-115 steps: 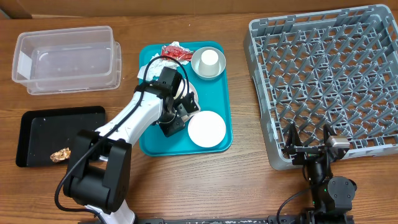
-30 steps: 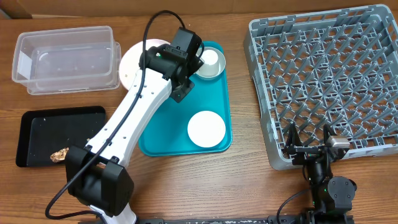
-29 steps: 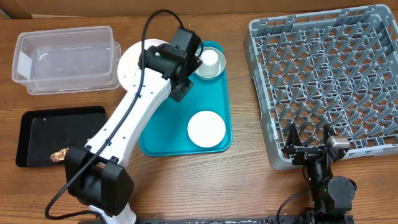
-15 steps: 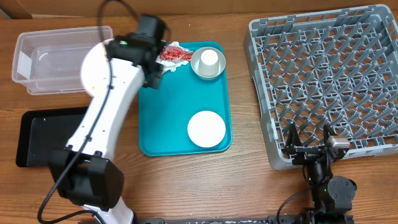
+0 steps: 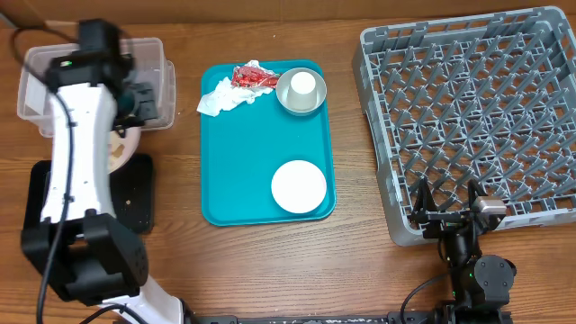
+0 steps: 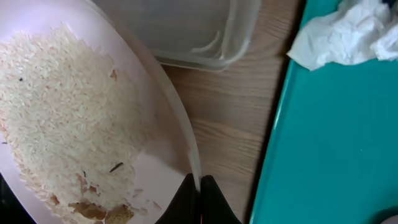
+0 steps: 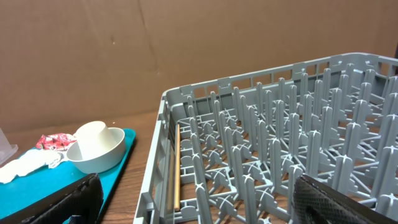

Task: Sort waste into correct bins and load items into the dishwasher
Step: 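Lift the plate and carry it over the black tray, then tilt the plate to scrape rice onto the black tray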

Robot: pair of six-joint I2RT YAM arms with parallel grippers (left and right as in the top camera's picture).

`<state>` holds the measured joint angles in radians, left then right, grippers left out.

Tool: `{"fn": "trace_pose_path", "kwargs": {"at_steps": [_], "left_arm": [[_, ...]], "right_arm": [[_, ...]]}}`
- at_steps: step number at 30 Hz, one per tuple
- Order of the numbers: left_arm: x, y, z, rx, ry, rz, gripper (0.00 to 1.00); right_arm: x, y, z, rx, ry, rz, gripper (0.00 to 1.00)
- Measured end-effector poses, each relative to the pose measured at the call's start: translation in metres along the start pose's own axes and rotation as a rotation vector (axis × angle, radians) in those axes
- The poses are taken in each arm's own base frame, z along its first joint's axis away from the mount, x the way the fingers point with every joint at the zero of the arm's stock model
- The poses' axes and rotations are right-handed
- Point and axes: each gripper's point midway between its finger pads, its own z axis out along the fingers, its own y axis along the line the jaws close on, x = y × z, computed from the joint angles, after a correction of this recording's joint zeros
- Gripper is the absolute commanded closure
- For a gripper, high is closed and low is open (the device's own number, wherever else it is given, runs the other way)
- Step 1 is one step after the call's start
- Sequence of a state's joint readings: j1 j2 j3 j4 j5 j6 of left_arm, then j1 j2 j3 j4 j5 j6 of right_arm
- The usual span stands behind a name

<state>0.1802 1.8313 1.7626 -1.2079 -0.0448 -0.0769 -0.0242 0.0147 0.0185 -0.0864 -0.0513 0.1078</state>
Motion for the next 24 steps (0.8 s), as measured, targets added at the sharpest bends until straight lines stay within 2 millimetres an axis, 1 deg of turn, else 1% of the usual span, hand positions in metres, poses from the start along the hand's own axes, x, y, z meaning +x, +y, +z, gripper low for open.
{"fn": "trace_pose_path", "kwargs": {"at_steps": [3,4,6,9,11,14,24], "left_arm": [[0.000,0.019,0.001,0.026,0.004,-0.069,0.96],[0.000,0.024,0.001,0.031,0.005,-0.091,0.97],[0.001,0.035,0.004,0.038,0.011,-0.138,0.96],[0.010,0.046,0.014,0.039,0.037,-0.186,0.96],[0.017,0.050,0.020,0.045,0.060,-0.209,0.96],[0.025,0.054,0.027,0.071,0.083,-0.244,0.96],[0.021,0.046,0.024,0.248,0.073,-0.307,0.96]], "right_arm": [[0.000,0.000,0.000,0.000,0.000,0.000,0.00],[0.000,0.000,0.000,0.000,0.000,0.000,0.00],[0.000,0.000,0.000,0.000,0.000,0.000,0.00],[0.000,0.000,0.000,0.000,0.000,0.000,0.00],[0.000,0.000,0.000,0.001,0.000,0.000,0.00],[0.000,0.000,0.000,0.000,0.000,0.000,0.00],[0.000,0.000,0.000,0.000,0.000,0.000,0.00]]}}
